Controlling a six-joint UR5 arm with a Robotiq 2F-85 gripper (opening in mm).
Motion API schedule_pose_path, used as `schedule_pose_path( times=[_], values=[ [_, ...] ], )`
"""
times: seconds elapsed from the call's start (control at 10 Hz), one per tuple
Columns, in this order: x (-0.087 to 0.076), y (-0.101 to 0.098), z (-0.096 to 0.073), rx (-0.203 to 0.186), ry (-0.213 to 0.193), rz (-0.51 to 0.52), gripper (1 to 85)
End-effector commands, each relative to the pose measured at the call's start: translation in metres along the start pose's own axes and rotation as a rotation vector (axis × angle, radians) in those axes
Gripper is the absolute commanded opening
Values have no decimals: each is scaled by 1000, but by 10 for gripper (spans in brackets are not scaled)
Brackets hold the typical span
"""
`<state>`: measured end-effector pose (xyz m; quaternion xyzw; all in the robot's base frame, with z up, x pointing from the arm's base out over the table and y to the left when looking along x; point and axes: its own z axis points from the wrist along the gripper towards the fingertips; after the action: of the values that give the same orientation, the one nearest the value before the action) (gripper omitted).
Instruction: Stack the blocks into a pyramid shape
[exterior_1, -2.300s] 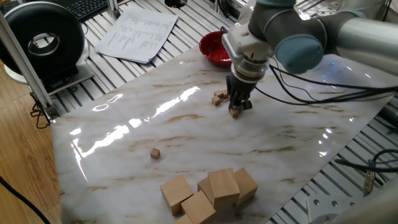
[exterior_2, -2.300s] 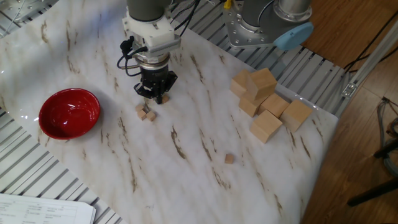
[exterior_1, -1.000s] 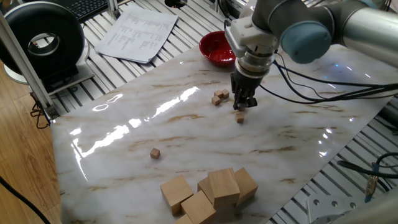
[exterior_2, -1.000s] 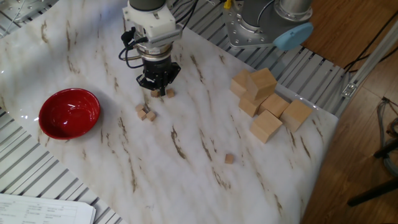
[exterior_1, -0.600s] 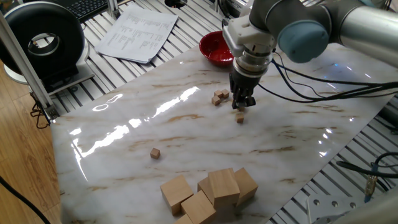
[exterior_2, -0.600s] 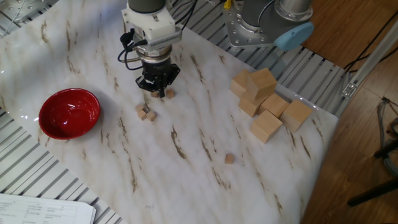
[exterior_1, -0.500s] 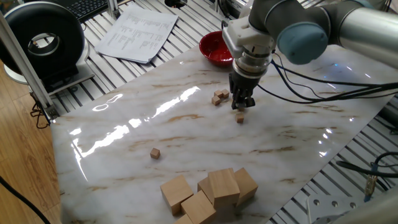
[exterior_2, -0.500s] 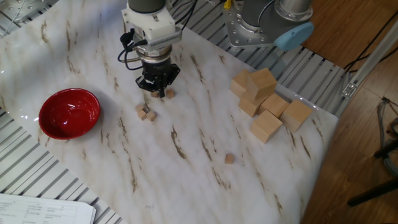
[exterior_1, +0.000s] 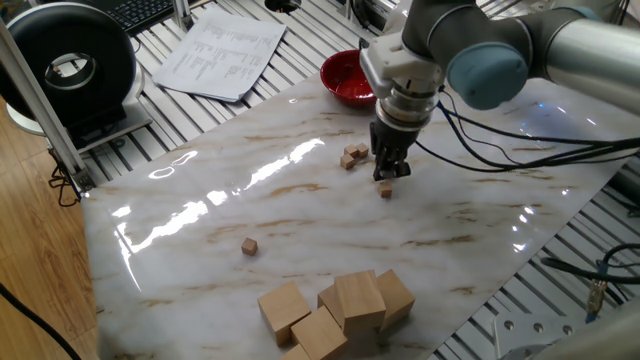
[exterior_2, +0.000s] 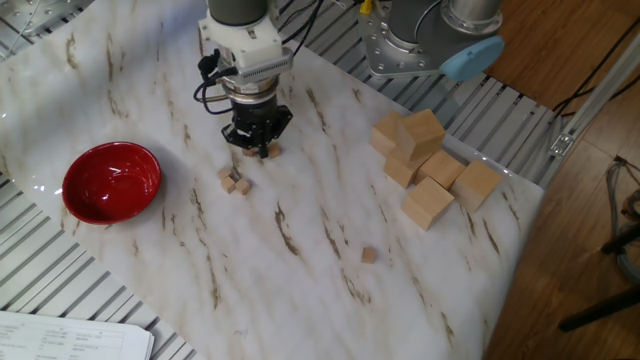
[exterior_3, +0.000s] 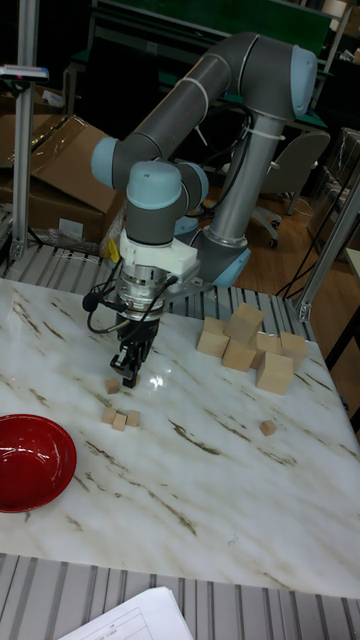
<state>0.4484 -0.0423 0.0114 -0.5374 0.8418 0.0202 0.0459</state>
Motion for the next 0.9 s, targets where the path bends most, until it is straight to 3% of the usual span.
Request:
schedule_pose_path(
  times=[0.0,0.2,0.5,0.6,0.7,0.8],
  values=[
    [2,8,-1,-7,-2,26,10],
    [1,15,-1,-27,-12,50,10],
    [-15,33,-3,-102,-68,174,10],
    [-16,31,-2,-96,-73,167,10],
    [-12,23,-1,-63,-59,129,10],
    [-3,7,1,-4,-27,61,10]
  ],
)
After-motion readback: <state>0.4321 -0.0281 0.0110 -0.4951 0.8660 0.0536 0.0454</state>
